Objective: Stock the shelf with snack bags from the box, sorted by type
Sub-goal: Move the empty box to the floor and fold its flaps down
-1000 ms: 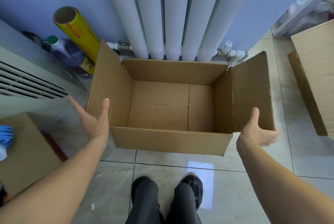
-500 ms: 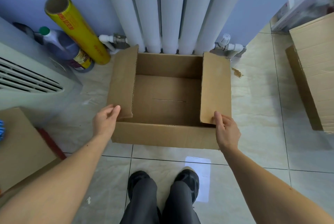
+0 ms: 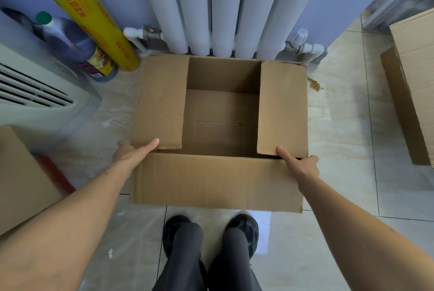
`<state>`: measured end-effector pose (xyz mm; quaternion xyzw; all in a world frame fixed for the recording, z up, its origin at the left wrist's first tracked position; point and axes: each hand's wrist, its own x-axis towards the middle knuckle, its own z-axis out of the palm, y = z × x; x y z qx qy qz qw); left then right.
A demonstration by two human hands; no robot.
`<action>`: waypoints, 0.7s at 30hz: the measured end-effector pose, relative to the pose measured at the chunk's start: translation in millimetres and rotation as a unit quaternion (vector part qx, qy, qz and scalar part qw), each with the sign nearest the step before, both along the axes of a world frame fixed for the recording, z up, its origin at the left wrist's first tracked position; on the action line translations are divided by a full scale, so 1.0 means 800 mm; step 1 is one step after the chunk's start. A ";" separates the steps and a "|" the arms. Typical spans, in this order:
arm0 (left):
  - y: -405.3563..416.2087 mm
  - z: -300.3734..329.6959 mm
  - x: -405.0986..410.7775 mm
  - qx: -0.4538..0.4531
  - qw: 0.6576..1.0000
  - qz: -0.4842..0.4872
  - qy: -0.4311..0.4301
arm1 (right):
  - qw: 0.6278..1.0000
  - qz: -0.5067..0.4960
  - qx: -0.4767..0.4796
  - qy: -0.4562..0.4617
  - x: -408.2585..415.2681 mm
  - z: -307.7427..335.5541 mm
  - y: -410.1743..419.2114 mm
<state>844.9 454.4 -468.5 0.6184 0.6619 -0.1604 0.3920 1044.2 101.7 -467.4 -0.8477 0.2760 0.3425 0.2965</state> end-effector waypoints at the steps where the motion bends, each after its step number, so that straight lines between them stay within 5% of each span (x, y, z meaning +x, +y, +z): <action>1: -0.001 0.003 -0.004 0.000 1.000 -0.003 0.008 | 1.000 0.009 -0.005 0.009 -0.001 0.006 -0.004; 10: 0.004 0.048 -0.026 -0.051 0.998 0.029 -0.010 | 0.994 0.080 -0.017 0.068 0.023 0.063 -0.025; 15: 0.024 0.091 -0.018 -0.167 0.984 -0.011 -0.061 | 0.992 0.078 0.015 0.098 0.057 0.088 -0.023; 21: 0.043 0.102 -0.003 -0.234 0.965 -0.120 0.011 | 0.969 0.145 0.022 0.199 0.084 0.111 -0.018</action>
